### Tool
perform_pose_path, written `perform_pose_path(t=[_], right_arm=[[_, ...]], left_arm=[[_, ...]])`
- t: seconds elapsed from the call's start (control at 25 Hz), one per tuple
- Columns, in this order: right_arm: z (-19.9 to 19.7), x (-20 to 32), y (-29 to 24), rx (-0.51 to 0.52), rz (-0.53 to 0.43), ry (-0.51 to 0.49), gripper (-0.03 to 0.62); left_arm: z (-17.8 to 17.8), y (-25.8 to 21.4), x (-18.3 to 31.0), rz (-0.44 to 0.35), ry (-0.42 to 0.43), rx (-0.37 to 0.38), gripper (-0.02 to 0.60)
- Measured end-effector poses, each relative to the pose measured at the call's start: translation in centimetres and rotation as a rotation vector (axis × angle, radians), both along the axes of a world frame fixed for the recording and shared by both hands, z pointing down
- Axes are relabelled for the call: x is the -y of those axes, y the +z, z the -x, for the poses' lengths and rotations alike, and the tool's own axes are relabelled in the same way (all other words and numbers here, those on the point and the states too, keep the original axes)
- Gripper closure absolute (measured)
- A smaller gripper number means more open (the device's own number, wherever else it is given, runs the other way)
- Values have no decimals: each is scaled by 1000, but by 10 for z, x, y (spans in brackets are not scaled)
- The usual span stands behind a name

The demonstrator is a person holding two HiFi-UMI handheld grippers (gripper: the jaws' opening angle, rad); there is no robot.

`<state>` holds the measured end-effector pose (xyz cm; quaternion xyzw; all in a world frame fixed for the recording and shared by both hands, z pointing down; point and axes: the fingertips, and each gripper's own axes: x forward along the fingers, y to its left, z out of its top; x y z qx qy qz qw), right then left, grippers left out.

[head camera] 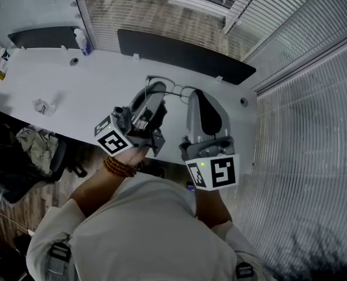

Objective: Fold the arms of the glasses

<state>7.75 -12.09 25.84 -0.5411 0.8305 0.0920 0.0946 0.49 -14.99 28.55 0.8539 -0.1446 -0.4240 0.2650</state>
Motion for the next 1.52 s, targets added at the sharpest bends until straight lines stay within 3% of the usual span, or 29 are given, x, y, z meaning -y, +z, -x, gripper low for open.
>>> perform_pose_path(t=[0.36,0.52,0.64,0.84,1.04,1.4,1.52], right_arm=[[-3,-37,-29,33,-78,-9,594],[30,-69,-52,-6,-157,-114,594],[69,-79,-58,-4,-154,-213,594],[94,-86,-52,-66,-149,-259,594],[97,-76,-39,-104,-112,-245,594],[69,-59,-34,-139,-95,-149,594],[65,-65,-44,-98,-110,-162,594]], left_arm=[[10,3,12,9,-64,20,574],[11,6,22,-4,-109,57,574],[17,5,31,-7,-130,77,574],[14,5,35,-8,-152,113,574],[17,2,33,-10,-138,97,574],[22,0,29,5,-122,56,574],[22,2,32,-1,-145,93,574]])
